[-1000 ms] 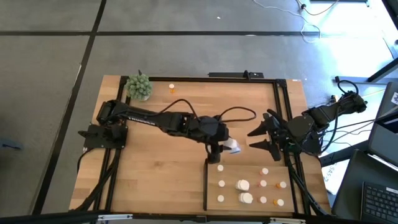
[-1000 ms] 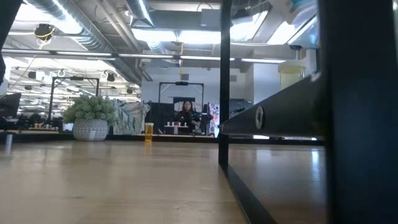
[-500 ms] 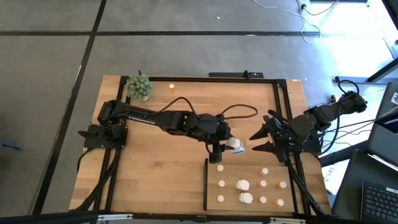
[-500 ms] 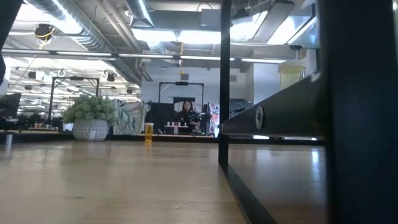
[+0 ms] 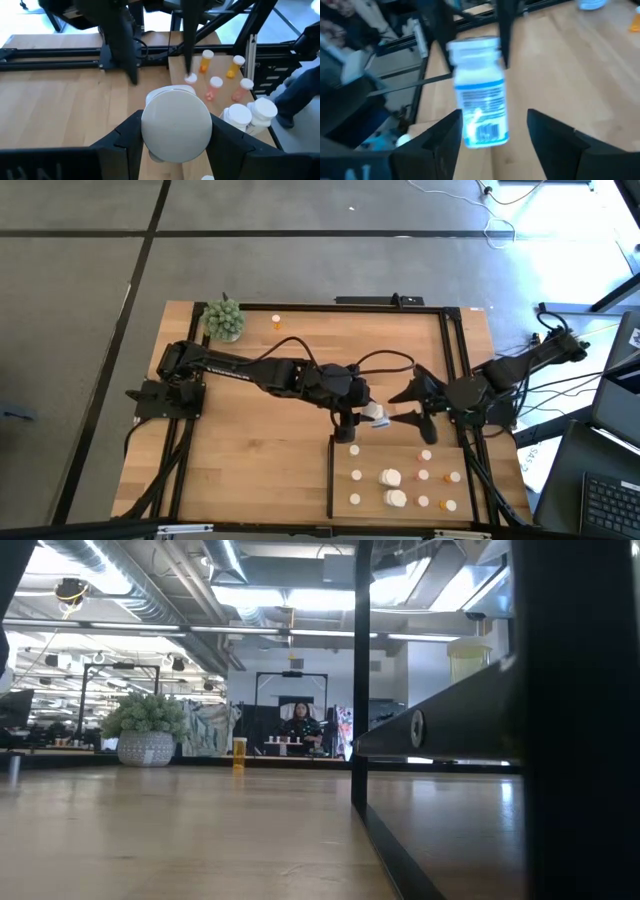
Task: Pick and place medicine bottles onto shelf by color
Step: Put the supplement bottle on the shelf aligned with the other supplement bottle
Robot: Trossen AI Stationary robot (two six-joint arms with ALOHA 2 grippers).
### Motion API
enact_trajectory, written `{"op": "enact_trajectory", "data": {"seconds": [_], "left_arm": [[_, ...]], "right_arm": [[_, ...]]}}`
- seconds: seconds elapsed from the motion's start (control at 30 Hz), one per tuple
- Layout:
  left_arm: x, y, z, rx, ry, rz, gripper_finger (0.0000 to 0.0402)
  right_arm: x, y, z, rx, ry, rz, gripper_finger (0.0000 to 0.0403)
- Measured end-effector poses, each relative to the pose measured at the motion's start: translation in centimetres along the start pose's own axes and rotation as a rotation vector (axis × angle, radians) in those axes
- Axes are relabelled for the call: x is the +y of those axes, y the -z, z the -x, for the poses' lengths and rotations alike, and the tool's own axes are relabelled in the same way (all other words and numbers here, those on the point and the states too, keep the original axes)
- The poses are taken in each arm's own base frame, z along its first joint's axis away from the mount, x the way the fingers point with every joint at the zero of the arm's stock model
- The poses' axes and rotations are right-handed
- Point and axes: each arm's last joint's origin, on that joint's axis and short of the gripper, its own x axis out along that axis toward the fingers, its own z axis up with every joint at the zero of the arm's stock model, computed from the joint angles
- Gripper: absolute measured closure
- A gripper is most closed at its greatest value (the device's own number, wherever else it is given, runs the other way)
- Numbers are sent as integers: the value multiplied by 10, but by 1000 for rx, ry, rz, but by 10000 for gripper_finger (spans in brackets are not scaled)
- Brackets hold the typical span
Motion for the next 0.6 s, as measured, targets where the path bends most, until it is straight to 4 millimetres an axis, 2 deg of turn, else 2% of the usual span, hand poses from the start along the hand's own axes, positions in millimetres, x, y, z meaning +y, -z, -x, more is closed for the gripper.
{"op": "enact_trajectory", "data": {"seconds": [0.17, 0.6], "left_arm": [[0, 0, 0, 4, -1, -14, 244], [1, 4, 0, 44, -11, -30, 244]], "right_arm": [[-1, -1, -8, -24, 69, -1, 179], [4, 1, -22, 23, 16, 0, 179]]}}
